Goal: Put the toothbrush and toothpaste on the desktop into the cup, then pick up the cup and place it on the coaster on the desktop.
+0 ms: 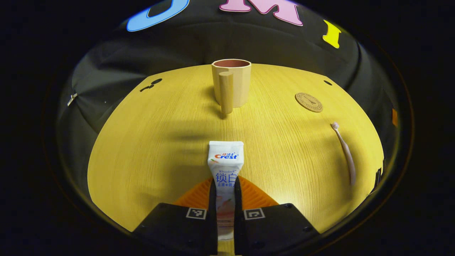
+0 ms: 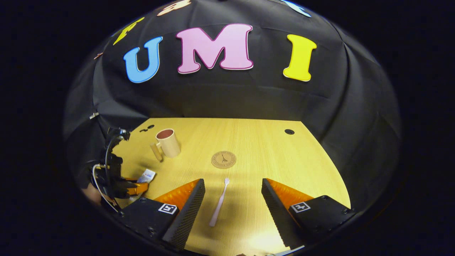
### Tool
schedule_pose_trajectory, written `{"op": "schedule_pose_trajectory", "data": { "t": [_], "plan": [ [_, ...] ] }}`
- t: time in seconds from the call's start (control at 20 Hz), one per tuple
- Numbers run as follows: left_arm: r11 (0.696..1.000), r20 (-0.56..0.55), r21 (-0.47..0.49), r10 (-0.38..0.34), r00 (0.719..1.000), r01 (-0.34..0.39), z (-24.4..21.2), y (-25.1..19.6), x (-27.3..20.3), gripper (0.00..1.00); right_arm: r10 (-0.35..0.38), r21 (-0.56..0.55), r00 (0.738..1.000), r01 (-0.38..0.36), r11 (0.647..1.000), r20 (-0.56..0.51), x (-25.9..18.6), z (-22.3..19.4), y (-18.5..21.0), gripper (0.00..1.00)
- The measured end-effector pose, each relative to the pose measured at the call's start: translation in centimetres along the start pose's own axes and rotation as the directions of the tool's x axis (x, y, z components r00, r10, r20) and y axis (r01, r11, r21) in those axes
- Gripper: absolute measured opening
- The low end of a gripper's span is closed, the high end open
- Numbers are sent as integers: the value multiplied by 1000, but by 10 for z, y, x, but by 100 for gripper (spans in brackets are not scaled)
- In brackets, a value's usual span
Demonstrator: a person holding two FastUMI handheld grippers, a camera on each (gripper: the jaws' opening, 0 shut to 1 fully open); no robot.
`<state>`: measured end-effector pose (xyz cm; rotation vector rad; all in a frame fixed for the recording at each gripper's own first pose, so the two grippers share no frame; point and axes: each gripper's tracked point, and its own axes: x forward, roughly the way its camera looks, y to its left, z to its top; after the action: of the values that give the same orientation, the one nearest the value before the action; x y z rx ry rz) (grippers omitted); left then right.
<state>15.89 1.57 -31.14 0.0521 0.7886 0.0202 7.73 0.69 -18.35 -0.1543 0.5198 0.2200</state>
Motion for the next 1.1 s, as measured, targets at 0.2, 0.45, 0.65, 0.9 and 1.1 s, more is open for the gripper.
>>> {"op": "schedule_pose_trajectory", "data": {
  "t": [0.2,0.45,0.65,0.9,1.1],
  "plan": [
    [997,5,-31,-71,997,71,-4,-8,-12,21,-29,21,997,31,999,-67,6,-24,4,98],
    [983,47,-29,-178,983,179,-10,-19,-55,21,-15,49,993,21,999,-121,24,-39,18,98],
    [982,83,-2,-190,978,191,-17,-15,-94,21,-18,26,979,24,999,-202,50,-65,25,98],
    [984,107,3,-178,978,179,-30,-12,-133,21,-42,14,952,48,999,-303,74,-94,24,98],
    [981,91,-15,-191,977,193,-47,-17,-146,20,-58,45,928,80,996,-369,88,-108,19,99]
  ]
}}
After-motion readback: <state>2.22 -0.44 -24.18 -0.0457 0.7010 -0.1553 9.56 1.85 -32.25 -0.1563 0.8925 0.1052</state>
